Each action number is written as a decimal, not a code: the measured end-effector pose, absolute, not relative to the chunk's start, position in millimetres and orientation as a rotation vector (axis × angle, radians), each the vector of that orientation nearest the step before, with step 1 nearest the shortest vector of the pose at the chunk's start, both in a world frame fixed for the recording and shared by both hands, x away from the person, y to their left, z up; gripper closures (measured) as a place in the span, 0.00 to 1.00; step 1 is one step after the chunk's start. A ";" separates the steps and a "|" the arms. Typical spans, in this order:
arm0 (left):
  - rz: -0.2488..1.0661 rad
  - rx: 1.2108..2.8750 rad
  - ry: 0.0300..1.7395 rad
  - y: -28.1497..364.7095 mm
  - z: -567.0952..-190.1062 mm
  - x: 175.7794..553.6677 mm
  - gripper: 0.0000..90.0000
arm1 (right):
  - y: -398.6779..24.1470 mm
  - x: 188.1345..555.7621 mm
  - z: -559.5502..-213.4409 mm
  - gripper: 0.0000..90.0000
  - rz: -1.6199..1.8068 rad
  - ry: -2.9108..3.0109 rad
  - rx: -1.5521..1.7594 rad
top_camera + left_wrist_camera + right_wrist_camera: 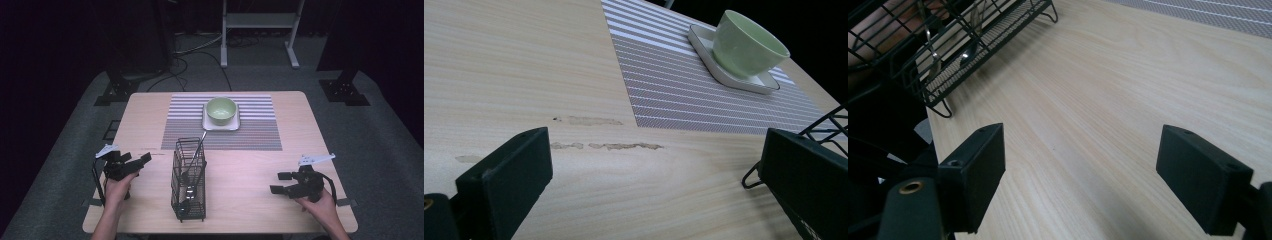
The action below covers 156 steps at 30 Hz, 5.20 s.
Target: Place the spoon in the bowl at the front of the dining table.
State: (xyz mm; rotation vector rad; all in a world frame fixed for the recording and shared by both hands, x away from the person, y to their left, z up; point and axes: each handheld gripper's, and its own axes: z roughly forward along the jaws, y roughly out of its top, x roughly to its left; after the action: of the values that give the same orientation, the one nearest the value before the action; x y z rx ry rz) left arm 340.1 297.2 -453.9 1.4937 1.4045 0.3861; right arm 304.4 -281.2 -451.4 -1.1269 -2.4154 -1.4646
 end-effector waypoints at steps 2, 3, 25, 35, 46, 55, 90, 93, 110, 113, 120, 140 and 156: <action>0.384 1.492 1.408 297.4 -454.1 340.0 0.00 | -279.8 304.4 -450.7 0.21 -1.468 -2.407 -1.120; 0.383 1.488 1.411 297.5 -454.2 339.6 0.00 | -278.0 304.5 -450.0 0.21 -1.469 -2.404 -1.110; 0.382 1.493 1.403 295.7 -454.1 337.9 0.00 | -235.6 316.8 -411.7 0.21 -1.430 -2.419 -0.958; 0.383 1.493 1.403 295.6 -453.9 338.0 0.00 | -223.6 324.0 -398.8 0.21 -1.435 -2.361 -0.908; 0.387 1.496 1.401 296.2 -453.3 338.0 0.00 | -202.7 328.1 -382.0 0.21 -1.424 -2.297 -0.842; 0.383 1.492 1.401 296.7 -453.1 338.0 0.00 | -181.1 333.3 -370.1 0.23 -1.382 -2.291 -0.802; 0.384 1.484 1.400 297.8 -451.7 337.5 0.00 | -129.0 346.3 -355.5 0.24 -1.260 -2.349 -0.736; 0.383 1.486 1.399 297.6 -451.8 337.6 0.00 | -126.6 347.2 -354.1 0.24 -1.256 -2.354 -0.730; 0.385 1.484 1.398 298.0 -451.2 337.3 0.00 | -111.4 353.8 -350.6 0.31 -1.225 -2.370 -0.721; 0.386 1.485 1.398 298.5 -451.3 337.4 0.00 | -109.8 355.1 -350.8 0.32 -1.217 -2.376 -0.724; 0.386 1.483 1.398 298.6 -451.1 337.4 0.00 | -103.2 357.8 -349.7 0.38 -1.204 -2.377 -0.706; 0.383 1.482 1.400 298.8 -451.3 337.4 0.00 | -85.0 362.8 -346.5 0.67 -1.176 -2.425 -0.675; 0.384 1.479 1.404 299.7 -451.1 337.0 0.00 | -82.2 361.4 -348.0 0.98 -1.175 -2.438 -0.675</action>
State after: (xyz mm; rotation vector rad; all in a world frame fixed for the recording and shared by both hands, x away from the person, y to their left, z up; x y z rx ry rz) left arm 337.0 299.7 -451.1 1.4791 1.4043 0.3837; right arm 361.4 -82.2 -348.0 -0.6748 -2.4377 -1.1750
